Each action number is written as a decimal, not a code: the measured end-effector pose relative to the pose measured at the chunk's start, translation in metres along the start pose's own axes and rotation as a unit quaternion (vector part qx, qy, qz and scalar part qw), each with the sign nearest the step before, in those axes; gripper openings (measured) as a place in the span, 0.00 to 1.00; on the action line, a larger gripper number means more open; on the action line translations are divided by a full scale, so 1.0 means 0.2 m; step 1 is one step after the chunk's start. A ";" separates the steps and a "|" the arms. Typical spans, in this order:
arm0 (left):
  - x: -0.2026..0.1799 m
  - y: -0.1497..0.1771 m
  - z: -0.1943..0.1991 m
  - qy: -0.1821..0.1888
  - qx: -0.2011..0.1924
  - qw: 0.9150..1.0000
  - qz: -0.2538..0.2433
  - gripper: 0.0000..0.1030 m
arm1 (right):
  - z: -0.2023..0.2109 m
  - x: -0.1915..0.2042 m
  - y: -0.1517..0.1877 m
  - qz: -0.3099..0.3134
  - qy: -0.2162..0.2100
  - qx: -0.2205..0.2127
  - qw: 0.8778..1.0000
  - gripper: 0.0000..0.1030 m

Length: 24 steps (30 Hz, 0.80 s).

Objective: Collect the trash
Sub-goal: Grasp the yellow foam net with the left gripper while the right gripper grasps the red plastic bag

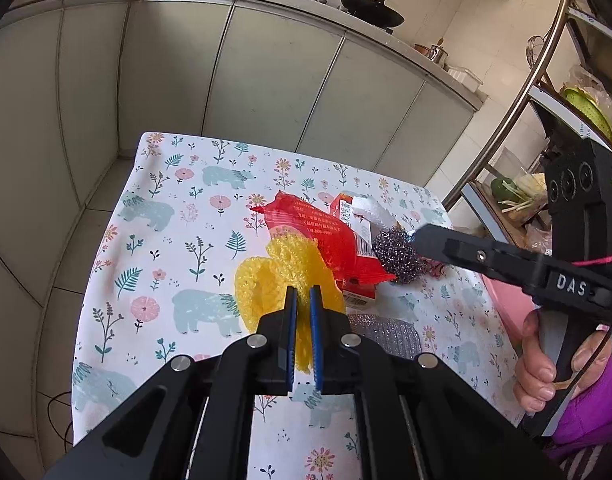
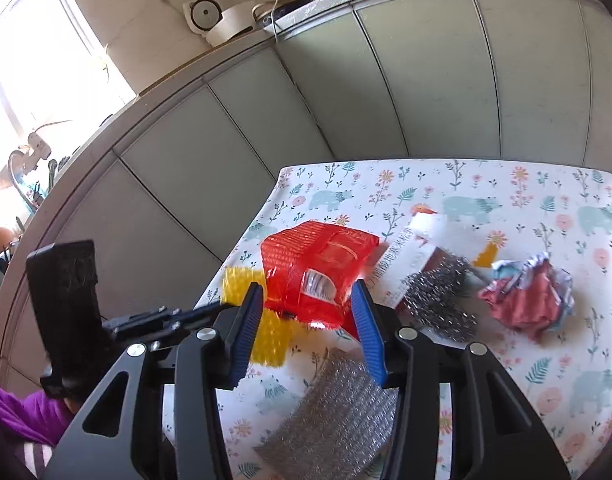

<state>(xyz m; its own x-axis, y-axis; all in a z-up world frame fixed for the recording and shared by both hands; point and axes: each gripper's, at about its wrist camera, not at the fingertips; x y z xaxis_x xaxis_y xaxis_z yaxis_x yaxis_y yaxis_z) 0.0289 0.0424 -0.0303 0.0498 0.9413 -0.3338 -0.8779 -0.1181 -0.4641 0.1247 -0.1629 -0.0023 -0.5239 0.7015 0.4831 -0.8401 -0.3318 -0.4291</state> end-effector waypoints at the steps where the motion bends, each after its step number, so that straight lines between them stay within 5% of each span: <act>1: 0.00 0.01 -0.01 0.001 0.002 1.000 0.001 0.05 | -0.03 -0.01 -0.02 -0.004 -0.002 0.008 1.000 0.48; 8: 0.03 0.04 -0.04 0.006 0.012 1.000 0.009 0.05 | -0.31 -0.07 -0.08 -0.036 0.014 0.077 0.996 0.51; 11: 0.05 0.04 -0.05 0.007 0.016 1.000 0.014 0.05 | -0.34 -0.04 -0.08 -0.025 0.004 0.075 0.997 0.51; 18: 0.06 0.05 -0.05 0.007 0.018 1.000 0.019 0.05 | -0.36 -0.01 -0.05 -0.011 0.003 0.069 0.998 0.22; 24: 0.05 0.05 0.00 0.005 0.004 1.000 0.020 0.05 | -0.19 0.02 0.01 -0.004 -0.002 0.031 1.000 0.14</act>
<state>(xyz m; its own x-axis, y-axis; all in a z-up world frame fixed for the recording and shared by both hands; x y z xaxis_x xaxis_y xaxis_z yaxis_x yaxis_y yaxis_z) 0.0199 0.0503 -0.0373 0.0187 0.9325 -0.3606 -0.8833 -0.1536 -0.4430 0.1270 -0.1366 -0.0306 -0.5179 0.7017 0.4893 -0.8510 -0.3645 -0.3780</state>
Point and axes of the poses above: each gripper's, at about its wrist camera, not at the fingertips, and z roughly against the way its jaws point, x to its left, y to its underside, and after that the axes turned 14 degrees about x, right-handed
